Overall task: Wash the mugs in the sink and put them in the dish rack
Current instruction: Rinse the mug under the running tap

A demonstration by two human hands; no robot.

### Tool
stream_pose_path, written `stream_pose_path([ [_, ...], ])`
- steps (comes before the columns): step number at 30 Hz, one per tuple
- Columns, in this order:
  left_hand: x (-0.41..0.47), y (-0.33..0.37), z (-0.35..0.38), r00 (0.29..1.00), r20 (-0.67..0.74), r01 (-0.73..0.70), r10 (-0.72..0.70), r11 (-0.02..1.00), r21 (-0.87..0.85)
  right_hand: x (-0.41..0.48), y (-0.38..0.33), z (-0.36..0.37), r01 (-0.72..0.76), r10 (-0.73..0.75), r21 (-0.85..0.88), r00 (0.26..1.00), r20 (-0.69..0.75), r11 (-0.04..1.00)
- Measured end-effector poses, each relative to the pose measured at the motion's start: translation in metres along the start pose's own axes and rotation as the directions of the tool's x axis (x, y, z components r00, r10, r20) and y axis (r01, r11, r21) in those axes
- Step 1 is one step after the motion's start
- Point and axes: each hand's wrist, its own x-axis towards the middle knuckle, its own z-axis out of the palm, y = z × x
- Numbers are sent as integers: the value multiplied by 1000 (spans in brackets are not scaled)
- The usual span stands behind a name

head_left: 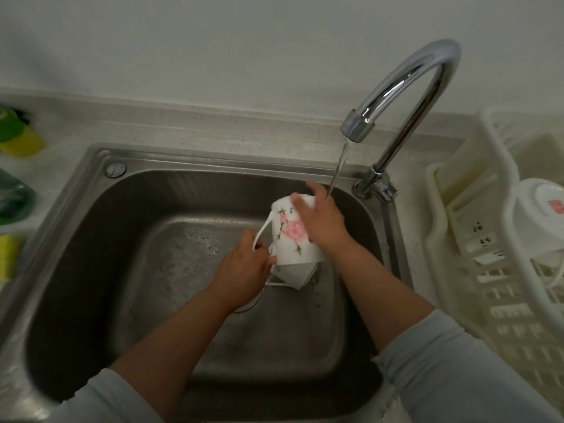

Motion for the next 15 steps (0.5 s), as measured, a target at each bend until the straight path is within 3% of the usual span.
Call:
stream_pose_path([
  [1,1,2,0,1000,2,-14,14,1000,-10,0,1,-1,-101,105,121,994,-32,988],
  [2,3,4,-1,1000,0,-22,22,1000,-14,-6,1,3,-119,127,95,988,-83,988],
  [4,11,6,-2,1000,7,-24,24,1000,-3,-23,7,12,-19,-10,-149,982,-186,989],
  [6,18,8,-4,998,-4,-63,63,998,19,-29,15,15,69,-125,-238,966,-226,969],
  [7,21,9,-6,995,-23,-100,101,995,31,-27,16,12,54,-96,-184,970,-223,981],
  [10,23,12,-13,981,-47,-187,190,980,73,-8,11,-14,-132,166,221,976,-144,966],
  [12,21,11,-14,976,-61,-206,210,976,71,-2,13,-28,-224,225,420,973,48,880],
  [15,18,7,-17,978,-72,-199,198,980,-9,-8,24,-33,-340,178,648,936,304,682],
])
